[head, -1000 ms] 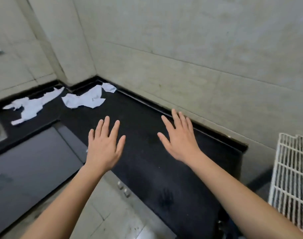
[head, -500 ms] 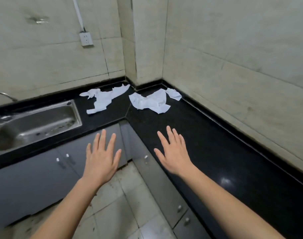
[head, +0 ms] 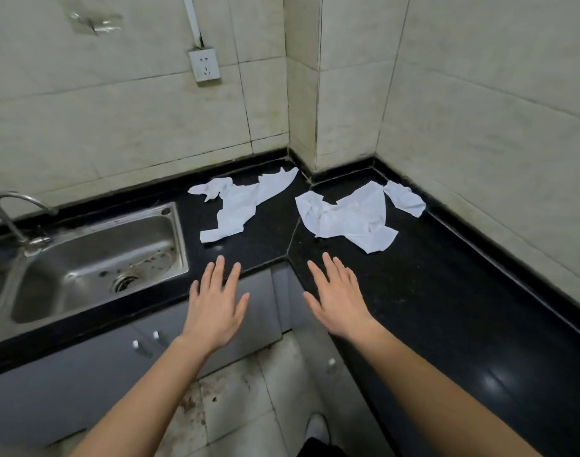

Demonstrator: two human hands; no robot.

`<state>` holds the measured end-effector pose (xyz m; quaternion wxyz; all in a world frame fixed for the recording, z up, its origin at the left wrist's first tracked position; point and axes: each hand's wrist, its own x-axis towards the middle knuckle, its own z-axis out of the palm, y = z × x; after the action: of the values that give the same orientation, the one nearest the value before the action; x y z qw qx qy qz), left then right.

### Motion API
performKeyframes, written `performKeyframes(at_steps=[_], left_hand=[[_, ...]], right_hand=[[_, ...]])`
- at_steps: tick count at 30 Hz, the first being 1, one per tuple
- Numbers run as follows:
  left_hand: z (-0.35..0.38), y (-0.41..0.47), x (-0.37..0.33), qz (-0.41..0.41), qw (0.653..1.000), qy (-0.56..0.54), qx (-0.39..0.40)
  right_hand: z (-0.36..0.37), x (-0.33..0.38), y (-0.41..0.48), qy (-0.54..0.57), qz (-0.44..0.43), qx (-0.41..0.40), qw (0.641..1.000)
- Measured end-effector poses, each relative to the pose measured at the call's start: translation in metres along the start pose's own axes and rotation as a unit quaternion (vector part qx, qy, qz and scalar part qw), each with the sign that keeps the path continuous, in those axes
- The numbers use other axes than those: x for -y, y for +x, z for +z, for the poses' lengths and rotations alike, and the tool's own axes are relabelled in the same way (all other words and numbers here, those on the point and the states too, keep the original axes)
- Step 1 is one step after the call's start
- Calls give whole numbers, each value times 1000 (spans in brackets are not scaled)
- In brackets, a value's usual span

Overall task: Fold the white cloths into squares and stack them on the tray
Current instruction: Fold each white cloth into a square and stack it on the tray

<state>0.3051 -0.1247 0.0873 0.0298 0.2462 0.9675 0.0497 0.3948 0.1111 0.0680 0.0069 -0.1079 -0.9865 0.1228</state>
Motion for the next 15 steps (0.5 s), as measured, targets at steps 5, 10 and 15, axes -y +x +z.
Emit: performKeyframes(at_steps=[5, 10, 15], left_hand=[[-7, 87, 29, -21, 1000, 10, 21], [-1, 138, 69, -62, 997, 0, 53], [13, 203, 111, -80, 993, -29, 83]], right_hand=[[-15, -7, 109, -2, -19, 19, 1000], [-2, 6, 187, 8, -42, 47, 998], [24, 29, 258, 0, -55, 93, 994]])
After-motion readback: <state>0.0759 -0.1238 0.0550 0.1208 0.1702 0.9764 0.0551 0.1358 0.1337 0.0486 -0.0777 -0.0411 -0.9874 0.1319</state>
